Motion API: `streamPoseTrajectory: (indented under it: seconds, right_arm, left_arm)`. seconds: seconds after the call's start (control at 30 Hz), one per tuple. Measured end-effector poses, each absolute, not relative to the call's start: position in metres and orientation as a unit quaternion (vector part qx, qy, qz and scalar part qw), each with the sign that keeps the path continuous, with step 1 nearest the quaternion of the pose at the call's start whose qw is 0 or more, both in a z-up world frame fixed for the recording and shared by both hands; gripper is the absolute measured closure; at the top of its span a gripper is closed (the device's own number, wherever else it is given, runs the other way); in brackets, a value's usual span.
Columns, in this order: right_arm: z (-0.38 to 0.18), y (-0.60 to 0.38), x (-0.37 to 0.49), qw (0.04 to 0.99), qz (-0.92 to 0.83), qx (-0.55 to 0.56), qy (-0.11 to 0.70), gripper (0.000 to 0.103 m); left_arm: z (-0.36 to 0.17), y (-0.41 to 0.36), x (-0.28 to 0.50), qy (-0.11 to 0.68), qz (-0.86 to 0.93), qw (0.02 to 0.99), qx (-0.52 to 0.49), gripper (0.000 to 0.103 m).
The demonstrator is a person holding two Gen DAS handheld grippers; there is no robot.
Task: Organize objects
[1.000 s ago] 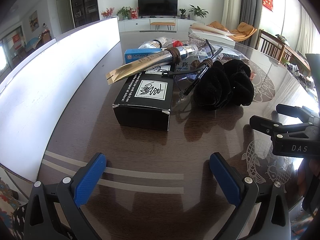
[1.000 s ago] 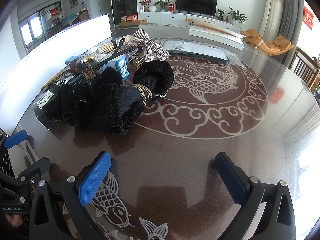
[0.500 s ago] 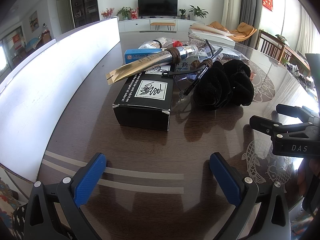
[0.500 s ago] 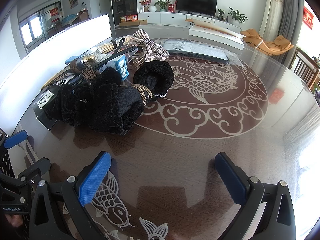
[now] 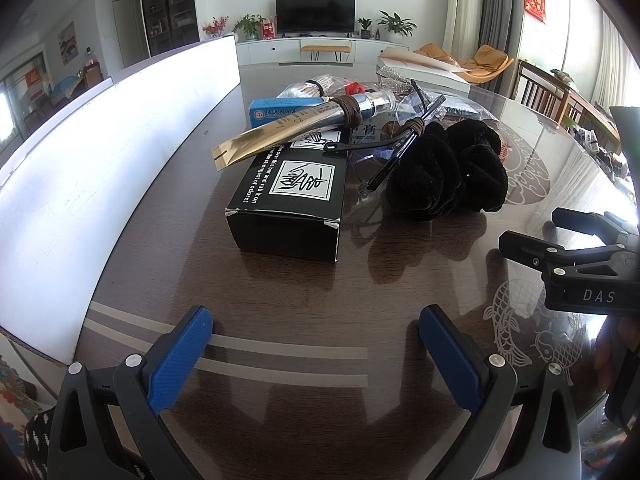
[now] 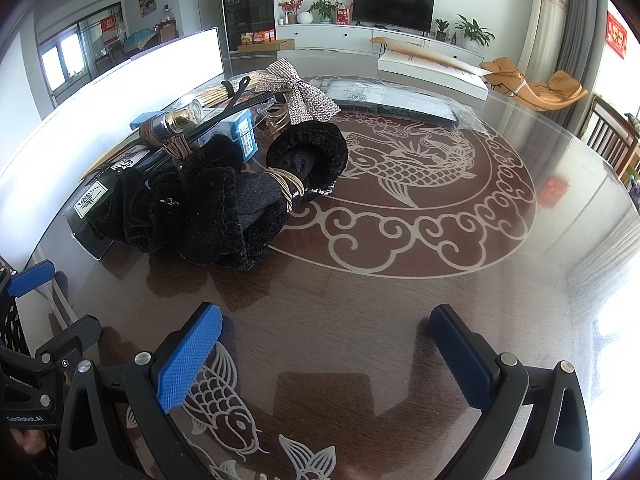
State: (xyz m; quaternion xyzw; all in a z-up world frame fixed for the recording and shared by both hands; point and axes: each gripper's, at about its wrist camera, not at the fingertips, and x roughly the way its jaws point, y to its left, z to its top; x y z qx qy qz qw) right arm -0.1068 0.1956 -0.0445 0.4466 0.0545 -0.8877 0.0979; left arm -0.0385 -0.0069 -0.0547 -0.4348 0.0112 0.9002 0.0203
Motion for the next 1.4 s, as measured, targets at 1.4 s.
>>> streamPoseTrajectory:
  seconds: [1.4]
  right_arm:
    - [-0.0447, 0.1956, -0.1065, 0.098, -0.888, 0.446, 0.054, 0.0]
  left_arm:
    - [-0.0531, -0.0067, -0.0396, 0.013, 0.903, 0.025, -0.43, 0.0]
